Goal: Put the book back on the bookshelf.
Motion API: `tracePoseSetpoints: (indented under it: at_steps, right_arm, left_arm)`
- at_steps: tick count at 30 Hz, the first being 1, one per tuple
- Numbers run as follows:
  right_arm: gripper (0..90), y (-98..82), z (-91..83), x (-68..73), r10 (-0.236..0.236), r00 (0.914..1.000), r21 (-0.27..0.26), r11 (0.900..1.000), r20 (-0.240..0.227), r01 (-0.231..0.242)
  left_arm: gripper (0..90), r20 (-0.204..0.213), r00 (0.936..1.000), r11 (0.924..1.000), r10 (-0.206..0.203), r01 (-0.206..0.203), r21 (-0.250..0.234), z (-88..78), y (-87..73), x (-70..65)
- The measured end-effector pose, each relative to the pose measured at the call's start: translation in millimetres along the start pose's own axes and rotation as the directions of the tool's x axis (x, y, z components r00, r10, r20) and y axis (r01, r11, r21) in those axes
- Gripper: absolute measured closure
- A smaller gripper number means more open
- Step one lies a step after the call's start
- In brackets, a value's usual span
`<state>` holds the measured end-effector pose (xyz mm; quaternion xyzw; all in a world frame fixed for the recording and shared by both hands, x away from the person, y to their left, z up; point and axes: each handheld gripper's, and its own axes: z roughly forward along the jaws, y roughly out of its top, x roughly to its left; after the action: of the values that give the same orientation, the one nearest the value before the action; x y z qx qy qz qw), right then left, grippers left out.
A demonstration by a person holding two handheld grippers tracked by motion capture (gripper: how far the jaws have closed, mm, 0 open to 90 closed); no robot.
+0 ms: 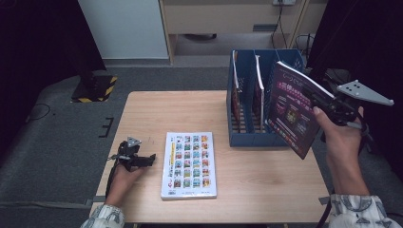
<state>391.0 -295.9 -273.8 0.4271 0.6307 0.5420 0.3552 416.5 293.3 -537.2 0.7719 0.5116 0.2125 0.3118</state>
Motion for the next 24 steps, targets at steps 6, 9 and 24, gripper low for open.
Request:
tracePoseSetpoints:
  at_steps: [6, 9, 24]
  right_arm:
    - [83.9, 2.7, 14.7, -0.1, -0.003, 0.9991, 0.007, 1.0, 0.043, 0.002]
    - [83.9, 3.6, 23.8, 0.7, 0.002, 0.998, 0.007, 1.0, 0.064, -0.002]
    - [83.9, 5.7, 70.5, 5.2, 0.022, 0.9915, 0.008, 1.0, 0.128, -0.024]
  left_arm:
    - [0.0, -0.001, 1.0, 1.0, -0.001, 0.001, 0.0, 0.0, 0.0, -0.1]
    - [0.0, -0.001, 1.0, 1.0, -0.001, 0.001, 0.0, 0.0, 0.0, -0.1]
    - [0.0, -0.002, 1.0, 1.0, -0.007, 0.007, -0.004, 0.3, 0.0, -0.6]
